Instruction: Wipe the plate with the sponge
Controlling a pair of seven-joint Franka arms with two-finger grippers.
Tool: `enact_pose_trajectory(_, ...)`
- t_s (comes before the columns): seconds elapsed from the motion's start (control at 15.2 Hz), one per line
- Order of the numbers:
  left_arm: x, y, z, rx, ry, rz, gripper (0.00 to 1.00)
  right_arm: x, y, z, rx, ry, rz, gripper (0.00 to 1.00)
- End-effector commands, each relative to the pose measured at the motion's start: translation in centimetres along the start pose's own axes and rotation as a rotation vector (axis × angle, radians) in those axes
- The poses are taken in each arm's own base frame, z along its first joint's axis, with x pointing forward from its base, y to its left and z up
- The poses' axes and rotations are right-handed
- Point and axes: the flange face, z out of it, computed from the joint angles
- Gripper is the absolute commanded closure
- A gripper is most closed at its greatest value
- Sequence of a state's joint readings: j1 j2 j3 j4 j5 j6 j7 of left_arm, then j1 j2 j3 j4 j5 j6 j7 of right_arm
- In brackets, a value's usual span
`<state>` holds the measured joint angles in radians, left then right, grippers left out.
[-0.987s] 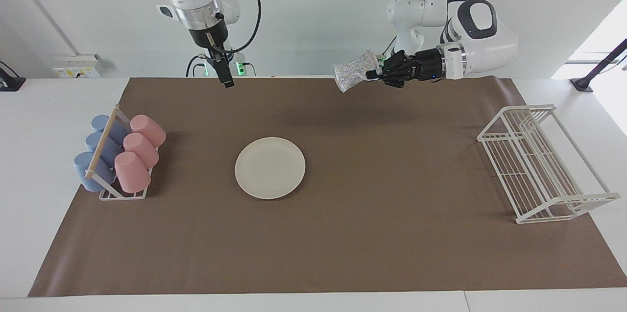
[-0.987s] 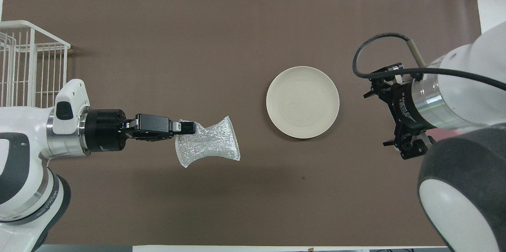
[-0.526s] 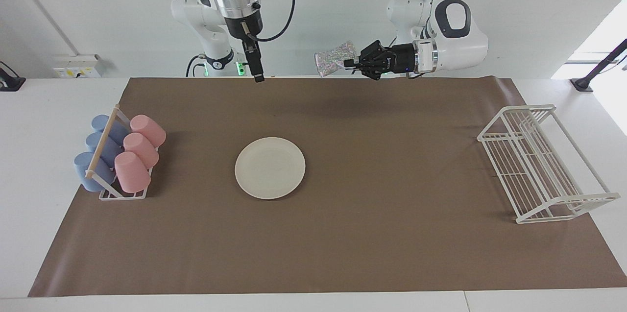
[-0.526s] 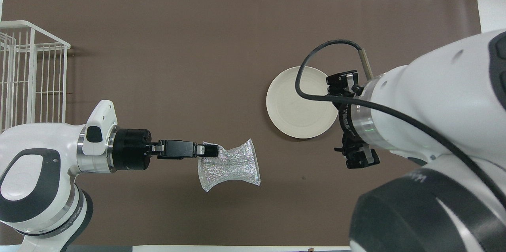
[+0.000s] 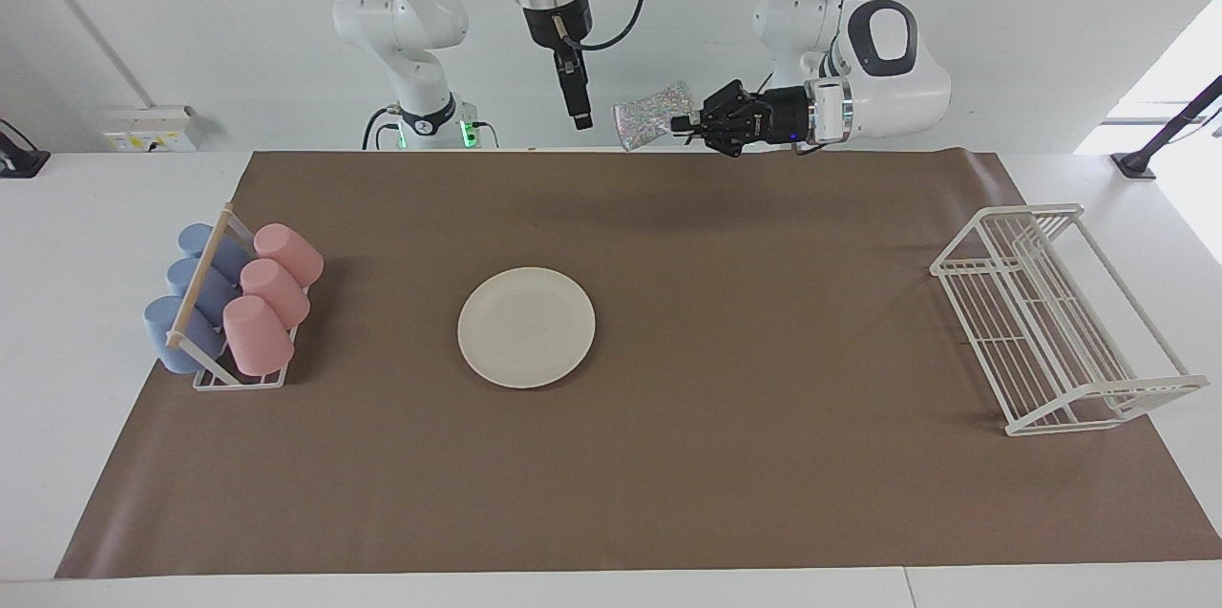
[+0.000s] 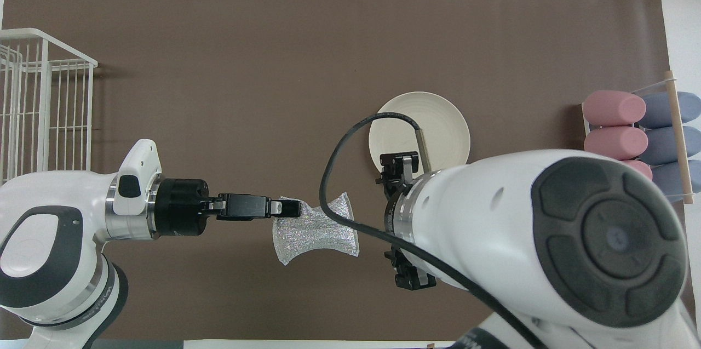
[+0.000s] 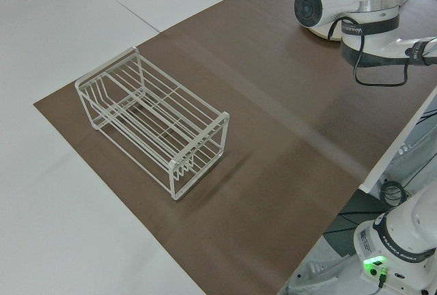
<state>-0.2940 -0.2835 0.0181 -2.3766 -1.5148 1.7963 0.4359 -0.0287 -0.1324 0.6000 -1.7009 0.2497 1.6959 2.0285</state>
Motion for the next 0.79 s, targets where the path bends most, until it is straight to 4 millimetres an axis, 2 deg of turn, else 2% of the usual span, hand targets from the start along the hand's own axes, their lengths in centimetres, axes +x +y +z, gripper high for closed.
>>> enact_pose_trajectory(0.0,-0.8,0.0,-0.5,-0.029,0.006,0.012,1.0,-1.4,2.5,1.4,0.045,-0.012,-0.006,0.0)
enact_pose_trajectory(0.13,-0.9,0.0,-0.4,-0.03,0.005,0.012,1.0,-2.3,2.6,2.2,0.073,-0.031,-0.002,0.0)
enact_pose_trajectory(0.33,-0.9,0.0,-0.5,-0.031,0.005,0.01,1.0,-4.5,4.1,4.2,0.091,-0.048,-0.013,0.0)
enact_pose_trajectory(0.72,-0.7,0.0,-1.0,-0.035,0.006,0.006,1.0,-4.4,3.7,5.0,0.135,-0.069,-0.016,0.0)
